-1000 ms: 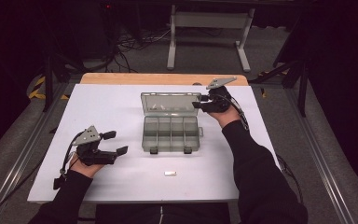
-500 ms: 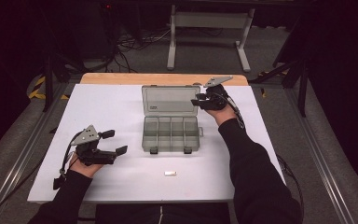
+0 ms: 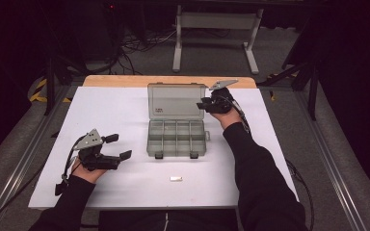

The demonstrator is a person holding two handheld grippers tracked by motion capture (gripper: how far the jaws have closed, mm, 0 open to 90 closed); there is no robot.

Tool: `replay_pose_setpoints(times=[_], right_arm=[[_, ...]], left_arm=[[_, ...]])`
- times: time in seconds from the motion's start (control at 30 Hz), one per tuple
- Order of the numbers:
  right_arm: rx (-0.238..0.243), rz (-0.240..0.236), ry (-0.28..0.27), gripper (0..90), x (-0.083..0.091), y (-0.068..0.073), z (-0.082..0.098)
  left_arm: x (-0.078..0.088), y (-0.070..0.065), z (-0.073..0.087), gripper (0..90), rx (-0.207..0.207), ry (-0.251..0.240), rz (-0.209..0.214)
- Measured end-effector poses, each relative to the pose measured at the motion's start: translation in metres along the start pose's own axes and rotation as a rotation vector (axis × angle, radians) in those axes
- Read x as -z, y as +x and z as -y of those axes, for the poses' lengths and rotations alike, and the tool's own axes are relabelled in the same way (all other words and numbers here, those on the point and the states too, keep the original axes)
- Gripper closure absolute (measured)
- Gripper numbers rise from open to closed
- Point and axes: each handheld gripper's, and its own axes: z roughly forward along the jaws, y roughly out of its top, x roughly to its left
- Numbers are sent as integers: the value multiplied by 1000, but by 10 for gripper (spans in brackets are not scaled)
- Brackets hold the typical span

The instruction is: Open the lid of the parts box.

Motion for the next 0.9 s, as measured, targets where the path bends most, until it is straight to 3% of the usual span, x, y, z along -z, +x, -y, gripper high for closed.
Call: replay_pose_setpoints(times=[0.27, 0.6, 0.73, 0.9], right_arm=[[-18, -8, 7, 595, -5, -2, 3], [-59, -22, 40, 471, -19, -2, 10], [-78, -27, 63, 378, -25, -1, 14], [-94, -36, 77, 347, -29, -2, 16]], left_arm=[[0, 0, 0, 148, -2, 2, 0], [-1, -1, 0, 148, -2, 1, 0], [-1, -1, 0, 147, -1, 1, 1], [-1, -1, 0, 147, -4, 3, 1]])
